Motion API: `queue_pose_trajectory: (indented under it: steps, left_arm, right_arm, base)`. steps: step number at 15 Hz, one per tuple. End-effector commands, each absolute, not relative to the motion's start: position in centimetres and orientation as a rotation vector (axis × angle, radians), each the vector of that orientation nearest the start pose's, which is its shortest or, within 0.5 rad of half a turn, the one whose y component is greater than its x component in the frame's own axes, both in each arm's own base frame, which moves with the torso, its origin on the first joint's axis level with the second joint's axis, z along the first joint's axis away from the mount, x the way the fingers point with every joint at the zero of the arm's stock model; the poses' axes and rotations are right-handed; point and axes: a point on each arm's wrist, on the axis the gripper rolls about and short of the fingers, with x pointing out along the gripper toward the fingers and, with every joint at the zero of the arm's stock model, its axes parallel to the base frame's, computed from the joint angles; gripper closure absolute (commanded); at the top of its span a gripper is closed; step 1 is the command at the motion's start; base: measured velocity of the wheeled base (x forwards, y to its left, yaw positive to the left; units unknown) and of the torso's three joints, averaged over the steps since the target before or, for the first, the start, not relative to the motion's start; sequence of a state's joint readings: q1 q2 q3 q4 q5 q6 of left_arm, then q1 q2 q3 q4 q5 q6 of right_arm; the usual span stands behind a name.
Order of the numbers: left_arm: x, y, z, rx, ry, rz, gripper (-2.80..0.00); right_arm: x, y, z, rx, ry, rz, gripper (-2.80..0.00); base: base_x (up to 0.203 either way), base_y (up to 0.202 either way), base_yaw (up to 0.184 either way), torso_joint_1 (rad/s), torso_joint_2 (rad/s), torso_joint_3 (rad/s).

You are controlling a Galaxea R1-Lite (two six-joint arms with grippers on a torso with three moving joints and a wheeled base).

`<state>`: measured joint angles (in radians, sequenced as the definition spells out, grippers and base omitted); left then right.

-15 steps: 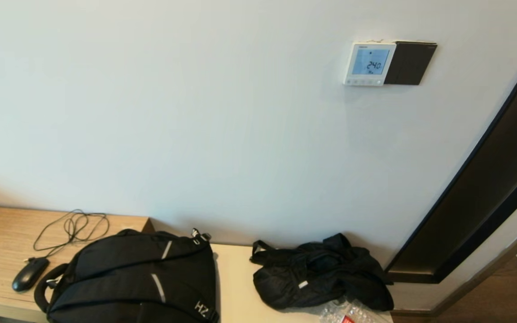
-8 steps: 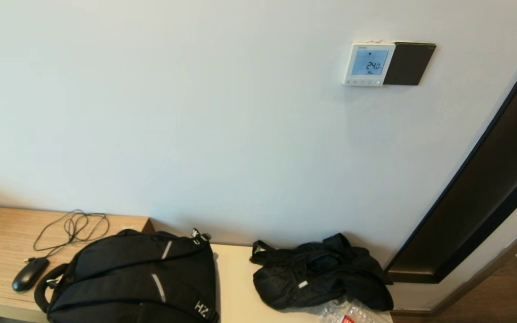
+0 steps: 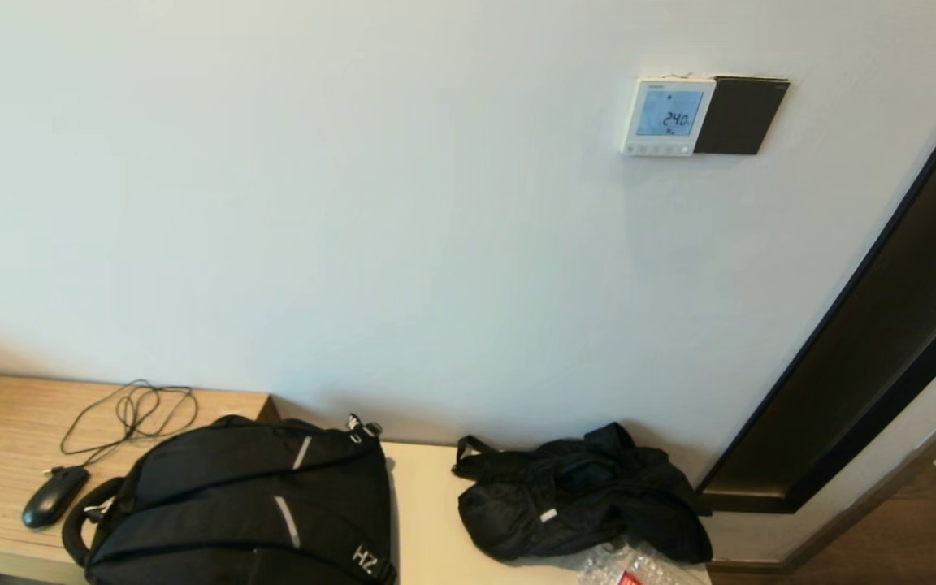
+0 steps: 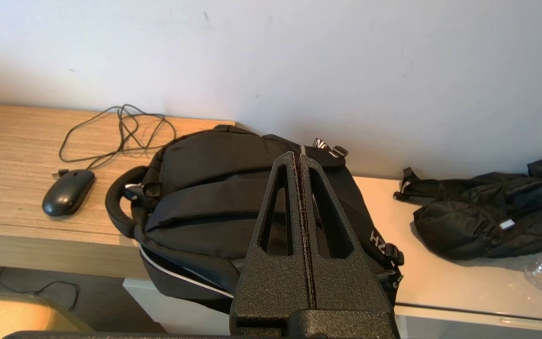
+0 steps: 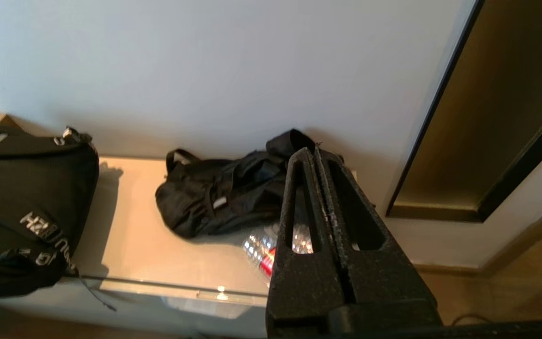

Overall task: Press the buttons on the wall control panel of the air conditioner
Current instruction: Turn off the central air conditioner

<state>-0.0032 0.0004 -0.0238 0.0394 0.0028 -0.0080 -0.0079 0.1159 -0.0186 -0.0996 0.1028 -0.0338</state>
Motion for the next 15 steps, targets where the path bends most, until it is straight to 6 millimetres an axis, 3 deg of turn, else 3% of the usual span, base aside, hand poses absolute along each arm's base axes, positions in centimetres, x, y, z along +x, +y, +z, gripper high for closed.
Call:
queue_pose_trajectory:
  steps: [1, 15]
  left_arm:
    - [-2.5, 0.0, 7.8, -0.008, 0.015, 0.0, 0.0]
    - [-2.5, 0.0, 7.8, -0.009, 0.016, 0.0, 0.0]
  right_arm:
    - [-2.3, 0.2, 8.7, -0.042, -0.101, 0.065, 0.0]
    - [-2.3, 0.1, 7.6, -0.057, -0.009, 0.01, 0.0]
  base:
    - [0.0, 0.0, 0.0, 0.0, 0.0, 0.0]
    - [0.0, 0.0, 0.0, 0.0, 0.0, 0.0]
